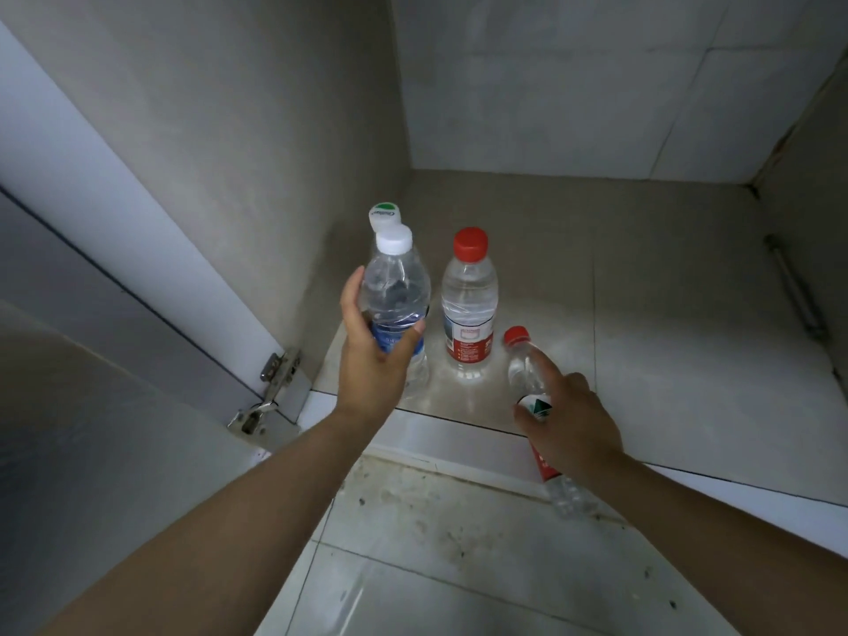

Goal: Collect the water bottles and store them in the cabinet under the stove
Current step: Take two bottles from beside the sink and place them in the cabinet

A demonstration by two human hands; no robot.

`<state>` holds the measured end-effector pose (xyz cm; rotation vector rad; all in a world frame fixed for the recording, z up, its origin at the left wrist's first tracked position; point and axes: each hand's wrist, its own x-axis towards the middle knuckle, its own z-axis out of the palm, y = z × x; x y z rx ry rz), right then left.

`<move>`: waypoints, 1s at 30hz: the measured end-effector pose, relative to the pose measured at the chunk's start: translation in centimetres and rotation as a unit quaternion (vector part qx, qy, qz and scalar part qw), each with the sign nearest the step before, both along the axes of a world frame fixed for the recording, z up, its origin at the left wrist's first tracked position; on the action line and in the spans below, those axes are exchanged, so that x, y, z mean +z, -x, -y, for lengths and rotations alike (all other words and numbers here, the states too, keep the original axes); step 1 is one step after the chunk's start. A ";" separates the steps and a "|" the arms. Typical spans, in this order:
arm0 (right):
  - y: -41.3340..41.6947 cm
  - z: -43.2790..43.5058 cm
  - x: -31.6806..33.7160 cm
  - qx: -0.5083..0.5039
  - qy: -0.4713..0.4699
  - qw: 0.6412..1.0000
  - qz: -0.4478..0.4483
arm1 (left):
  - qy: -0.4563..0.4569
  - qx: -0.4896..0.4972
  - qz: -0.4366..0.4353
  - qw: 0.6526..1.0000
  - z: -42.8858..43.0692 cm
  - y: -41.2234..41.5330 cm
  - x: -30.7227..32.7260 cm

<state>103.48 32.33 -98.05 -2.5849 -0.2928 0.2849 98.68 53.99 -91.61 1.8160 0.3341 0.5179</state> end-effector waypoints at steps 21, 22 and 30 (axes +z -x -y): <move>-0.2 0.1 3.2 0.001 -0.066 0.994 -0.091 | -0.100 0.039 -0.326 0.939 1.2 5.6 -5.4; -0.2 0.1 3.4 0.008 -0.075 0.994 -0.084 | -0.143 0.010 -0.334 0.932 1.6 6.1 -5.9; -1.7 0.3 5.7 0.009 -0.244 0.970 0.013 | -0.373 -0.105 -0.392 0.835 3.9 6.4 -8.4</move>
